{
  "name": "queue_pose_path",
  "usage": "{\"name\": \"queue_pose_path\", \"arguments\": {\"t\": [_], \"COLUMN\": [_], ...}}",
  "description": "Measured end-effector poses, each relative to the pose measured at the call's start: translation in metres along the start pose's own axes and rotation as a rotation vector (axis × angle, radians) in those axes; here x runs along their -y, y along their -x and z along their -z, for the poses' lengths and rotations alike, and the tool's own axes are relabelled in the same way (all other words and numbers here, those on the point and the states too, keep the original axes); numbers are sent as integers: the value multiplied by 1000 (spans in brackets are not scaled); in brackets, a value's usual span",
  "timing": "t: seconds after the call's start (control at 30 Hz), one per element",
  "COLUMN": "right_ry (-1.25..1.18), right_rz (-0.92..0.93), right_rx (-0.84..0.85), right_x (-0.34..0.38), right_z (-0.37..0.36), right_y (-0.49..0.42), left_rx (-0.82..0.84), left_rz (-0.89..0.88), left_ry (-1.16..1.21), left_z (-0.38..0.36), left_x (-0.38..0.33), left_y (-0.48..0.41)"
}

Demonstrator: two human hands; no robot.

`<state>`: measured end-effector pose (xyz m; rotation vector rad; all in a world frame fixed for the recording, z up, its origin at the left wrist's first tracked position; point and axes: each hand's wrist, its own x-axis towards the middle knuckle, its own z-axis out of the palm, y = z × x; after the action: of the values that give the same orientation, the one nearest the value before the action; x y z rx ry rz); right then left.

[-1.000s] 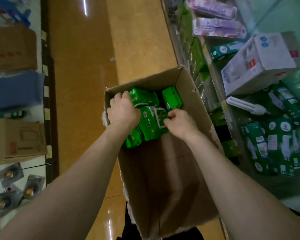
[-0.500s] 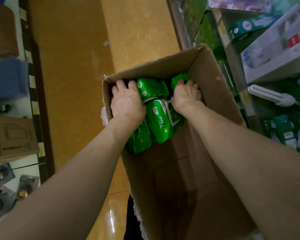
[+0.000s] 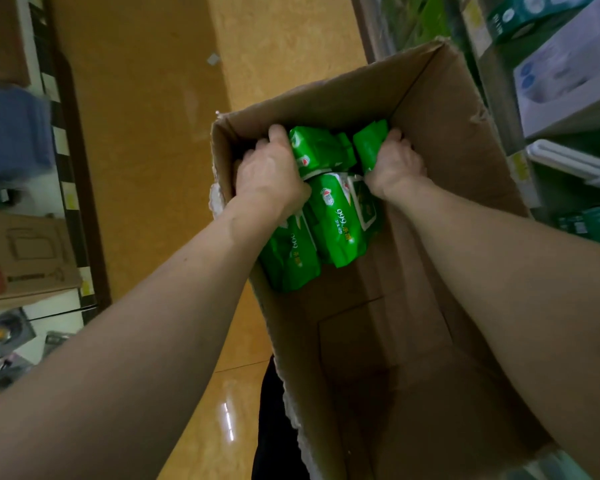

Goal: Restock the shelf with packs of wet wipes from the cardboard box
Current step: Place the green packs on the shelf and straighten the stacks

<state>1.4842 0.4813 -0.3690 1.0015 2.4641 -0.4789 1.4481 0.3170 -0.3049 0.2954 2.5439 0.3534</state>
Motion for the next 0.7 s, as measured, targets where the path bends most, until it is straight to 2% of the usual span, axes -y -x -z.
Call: {"name": "queue_pose_path", "arguments": {"t": [0.23,0.37,0.7], "right_ry": [-87,-174,-354], "right_rz": [30,24,104], "right_rx": [-79,-101,-131], "right_x": [-13,-18,-34], "right_z": [27,52,112], "right_y": [38,71,172], "left_rx": [-19,-89,-176], "left_rz": [-7,-1,185], "left_ry": [44,69,399], "left_z": [11,29,60], "left_x": [-8,-33,-59], "left_y": [13,38,143]}}
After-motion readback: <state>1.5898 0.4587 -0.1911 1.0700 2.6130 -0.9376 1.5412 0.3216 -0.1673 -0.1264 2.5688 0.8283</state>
